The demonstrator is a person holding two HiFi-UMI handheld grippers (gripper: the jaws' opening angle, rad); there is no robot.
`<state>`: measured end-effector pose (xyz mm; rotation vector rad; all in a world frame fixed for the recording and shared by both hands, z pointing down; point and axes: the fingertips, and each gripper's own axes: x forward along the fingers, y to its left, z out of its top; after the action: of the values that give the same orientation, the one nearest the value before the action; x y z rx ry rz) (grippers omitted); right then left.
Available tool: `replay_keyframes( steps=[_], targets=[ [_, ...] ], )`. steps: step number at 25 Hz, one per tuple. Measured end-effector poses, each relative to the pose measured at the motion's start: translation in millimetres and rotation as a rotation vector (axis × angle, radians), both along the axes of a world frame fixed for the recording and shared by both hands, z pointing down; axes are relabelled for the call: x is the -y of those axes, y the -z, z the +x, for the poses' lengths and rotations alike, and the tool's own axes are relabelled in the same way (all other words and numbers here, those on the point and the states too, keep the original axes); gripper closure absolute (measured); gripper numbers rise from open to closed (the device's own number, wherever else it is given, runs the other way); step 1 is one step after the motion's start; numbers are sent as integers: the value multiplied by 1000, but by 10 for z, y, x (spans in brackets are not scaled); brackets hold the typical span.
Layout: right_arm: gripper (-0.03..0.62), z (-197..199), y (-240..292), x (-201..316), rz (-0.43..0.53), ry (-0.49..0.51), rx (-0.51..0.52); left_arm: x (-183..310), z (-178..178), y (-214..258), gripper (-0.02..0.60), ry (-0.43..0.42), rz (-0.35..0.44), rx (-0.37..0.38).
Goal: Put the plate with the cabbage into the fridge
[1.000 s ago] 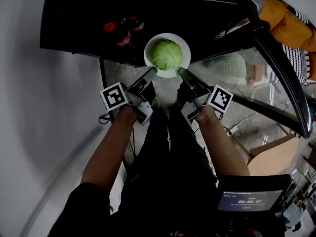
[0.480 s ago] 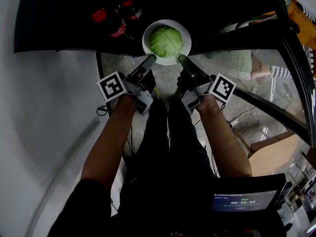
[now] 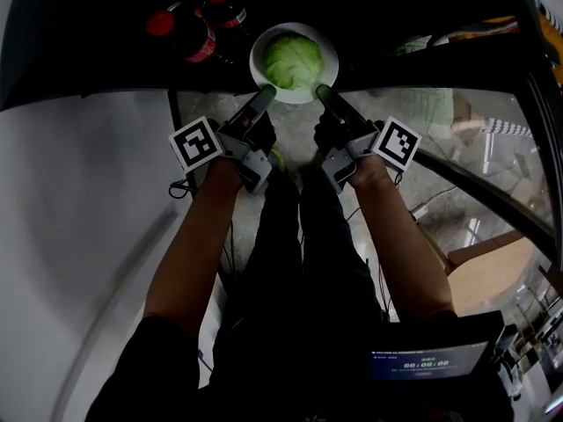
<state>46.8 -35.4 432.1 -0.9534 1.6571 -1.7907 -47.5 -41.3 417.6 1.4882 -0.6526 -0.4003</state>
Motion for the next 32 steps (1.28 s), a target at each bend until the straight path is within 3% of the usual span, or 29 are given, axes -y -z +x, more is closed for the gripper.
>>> replay_keyframes(
  steps=[17, 32],
  targets=[
    [580, -29, -35, -42, 21, -33, -14, -39, -30, -58, 571, 5, 17, -26],
    [580, -12, -74, -30, 20, -65, -4, -41, -31, -126, 571, 28, -16, -59]
  ],
)
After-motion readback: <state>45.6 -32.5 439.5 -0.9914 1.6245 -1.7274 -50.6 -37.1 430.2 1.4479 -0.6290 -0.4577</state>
